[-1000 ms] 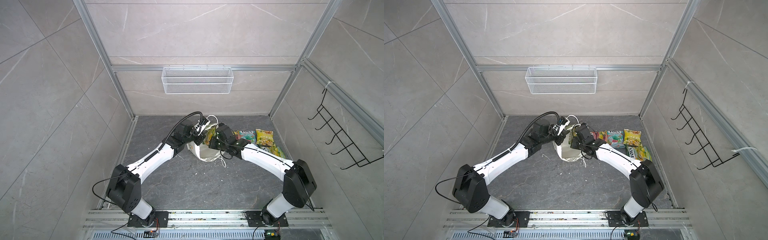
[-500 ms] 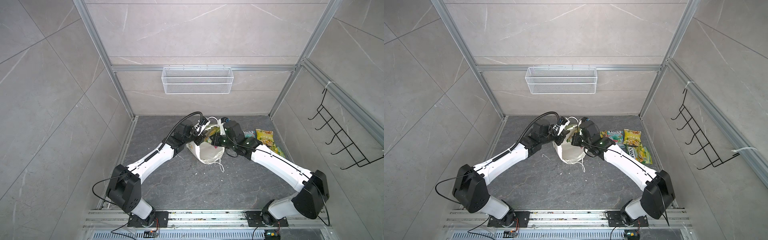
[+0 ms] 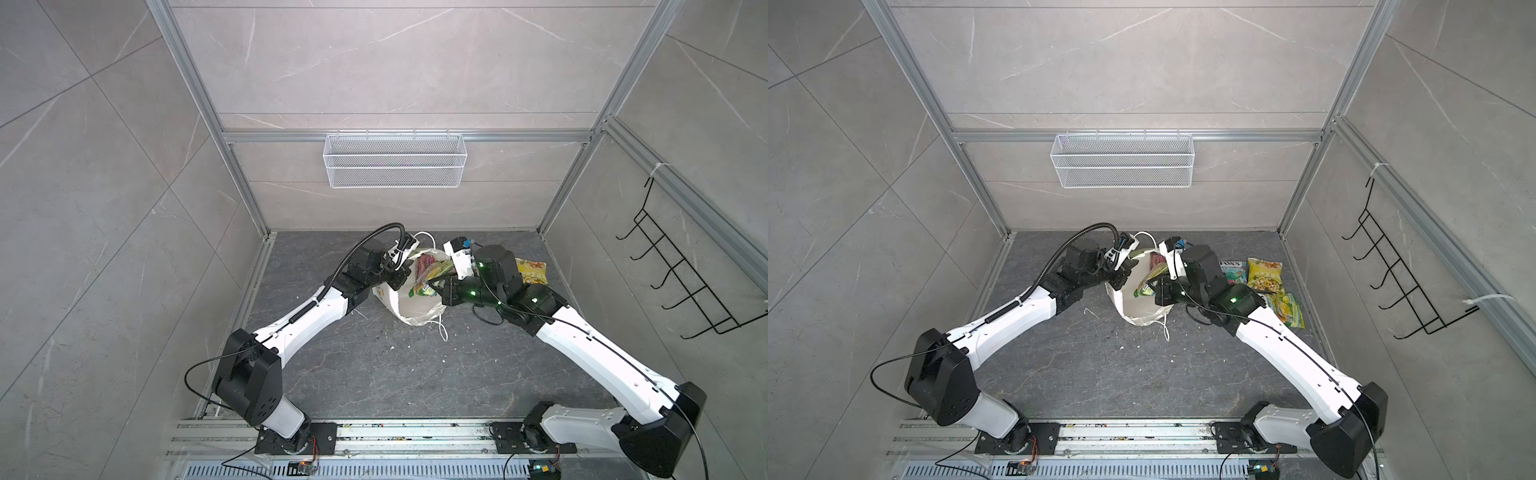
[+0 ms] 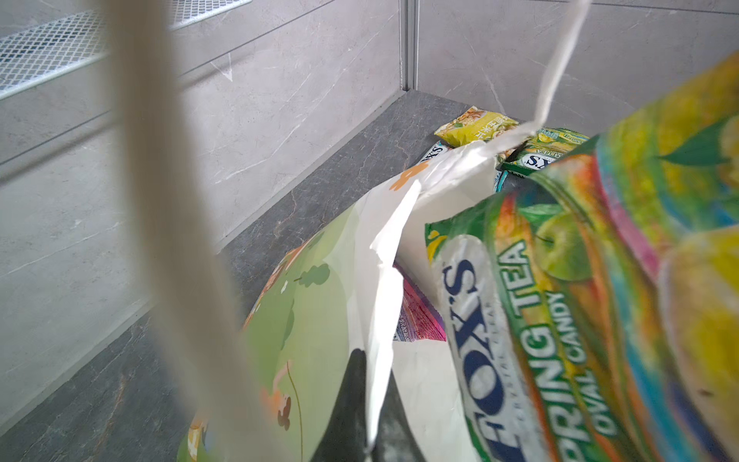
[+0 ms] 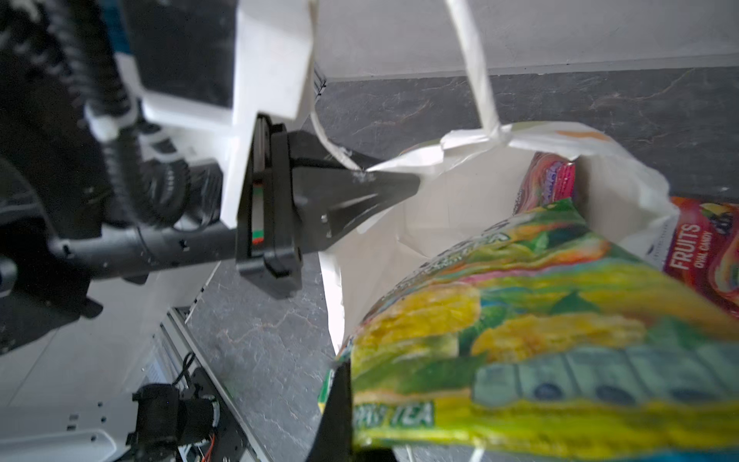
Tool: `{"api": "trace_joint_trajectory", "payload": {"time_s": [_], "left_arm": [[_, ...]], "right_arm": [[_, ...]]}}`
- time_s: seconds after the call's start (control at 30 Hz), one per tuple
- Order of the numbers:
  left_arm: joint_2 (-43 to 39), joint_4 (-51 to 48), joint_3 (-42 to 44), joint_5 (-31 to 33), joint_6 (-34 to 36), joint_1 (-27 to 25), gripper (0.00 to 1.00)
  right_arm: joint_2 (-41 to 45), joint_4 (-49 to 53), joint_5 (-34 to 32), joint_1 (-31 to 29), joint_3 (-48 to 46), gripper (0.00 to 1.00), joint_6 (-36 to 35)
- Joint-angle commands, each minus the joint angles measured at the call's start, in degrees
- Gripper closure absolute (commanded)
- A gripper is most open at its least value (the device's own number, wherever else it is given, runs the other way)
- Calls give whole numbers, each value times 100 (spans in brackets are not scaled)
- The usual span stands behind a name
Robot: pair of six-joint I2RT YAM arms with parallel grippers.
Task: Take the snacks out of the paper bag
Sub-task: 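Lift the yellow-green packet out of the bag with the right gripper, then carry the packet nearer the robot and lower it beside the green packet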
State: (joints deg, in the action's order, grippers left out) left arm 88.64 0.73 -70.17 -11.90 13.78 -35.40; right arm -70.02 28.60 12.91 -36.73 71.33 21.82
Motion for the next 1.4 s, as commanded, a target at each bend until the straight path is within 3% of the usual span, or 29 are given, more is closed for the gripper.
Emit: {"api": "trace_joint_trajectory", "payload": {"time_s": [0.0,0.23,0.4,0.5,0.7,0.9,1.1,1.23,1.37], "left_arm": [[-203,259,-6,190,-138,-12,100],[-293,308,61,616,-49,-12,100],[-361,349,95,924,-47,-11,100],[-398,332,109,1179,-60,-12,100],[-504,461,239,1244,-111,-12,100],[-623,428,288,1228,-158,-12,100],[-734,419,373,1254,-112,-16,100],[-739,419,400,1247,-117,-11,100],[-769,457,441,1209,-134,-11,100]], "right_arm": [[573,526,13,17,13,100,-657],[1666,701,-492,24,-128,100,-926],[2121,853,-1712,34,-134,100,-845],[2174,1068,-2826,73,-164,100,-434],[1940,1072,-3442,367,-653,100,879],[1452,1042,-2762,1377,-1125,100,1751],[1097,461,-2087,1949,-1706,100,1772],[756,-159,-1259,2437,-2022,100,1593],[521,-428,-1619,2527,-2156,100,1462]]}}
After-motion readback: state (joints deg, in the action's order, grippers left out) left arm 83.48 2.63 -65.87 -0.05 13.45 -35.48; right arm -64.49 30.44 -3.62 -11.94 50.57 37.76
